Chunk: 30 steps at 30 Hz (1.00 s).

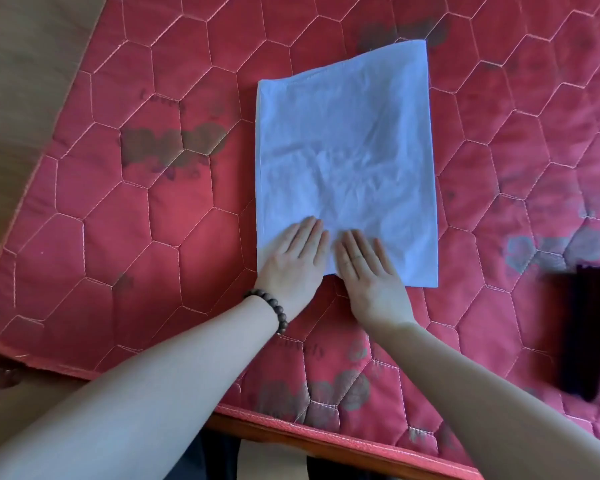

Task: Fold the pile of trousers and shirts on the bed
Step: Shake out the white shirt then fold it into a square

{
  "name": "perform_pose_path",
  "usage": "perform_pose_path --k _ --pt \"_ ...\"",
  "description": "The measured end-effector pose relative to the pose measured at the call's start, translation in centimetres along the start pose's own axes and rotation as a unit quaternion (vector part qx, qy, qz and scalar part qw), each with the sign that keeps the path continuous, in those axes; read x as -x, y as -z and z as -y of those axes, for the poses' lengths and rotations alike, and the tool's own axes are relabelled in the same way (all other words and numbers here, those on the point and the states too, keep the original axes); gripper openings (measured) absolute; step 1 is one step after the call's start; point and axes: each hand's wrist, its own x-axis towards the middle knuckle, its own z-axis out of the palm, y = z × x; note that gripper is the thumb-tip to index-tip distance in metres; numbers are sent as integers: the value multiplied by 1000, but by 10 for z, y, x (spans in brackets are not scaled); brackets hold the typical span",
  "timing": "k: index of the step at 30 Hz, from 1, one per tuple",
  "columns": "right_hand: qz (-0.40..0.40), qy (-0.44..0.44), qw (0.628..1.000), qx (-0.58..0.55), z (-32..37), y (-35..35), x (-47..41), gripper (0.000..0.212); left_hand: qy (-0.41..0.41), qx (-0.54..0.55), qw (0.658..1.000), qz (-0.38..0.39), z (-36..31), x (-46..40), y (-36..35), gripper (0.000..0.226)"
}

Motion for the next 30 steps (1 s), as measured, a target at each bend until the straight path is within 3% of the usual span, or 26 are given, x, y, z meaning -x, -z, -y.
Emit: perform_pose_path --k 6,12,16,19,22,24,27,30 --pt "27 -75 997 -3 -26 15 1 47 -8 -37 999 13 29 13 2 56" --pt "72 -41 996 31 -53 28 22 58 -49 21 998 -15 -2 28 11 54" --pt "141 -77 985 55 -77 40 33 75 -103 100 989 35 -37 30 17 51" --pt "228 -96 963 109 -96 50 32 83 -120 100 986 61 -42 30 25 52" --pt "269 -98 950 126 -109 59 25 82 -158 125 967 153 -50 40 29 68" --pt "259 -104 954 110 -112 66 16 75 -176 194 953 152 -54 38 38 71" --pt "171 -202 964 -2 -104 69 -2 62 -160 261 952 26 -48 2 41 46" --pt "94 -283 952 -73 -92 59 -20 50 -72 178 980 45 -22 -60 36 60"
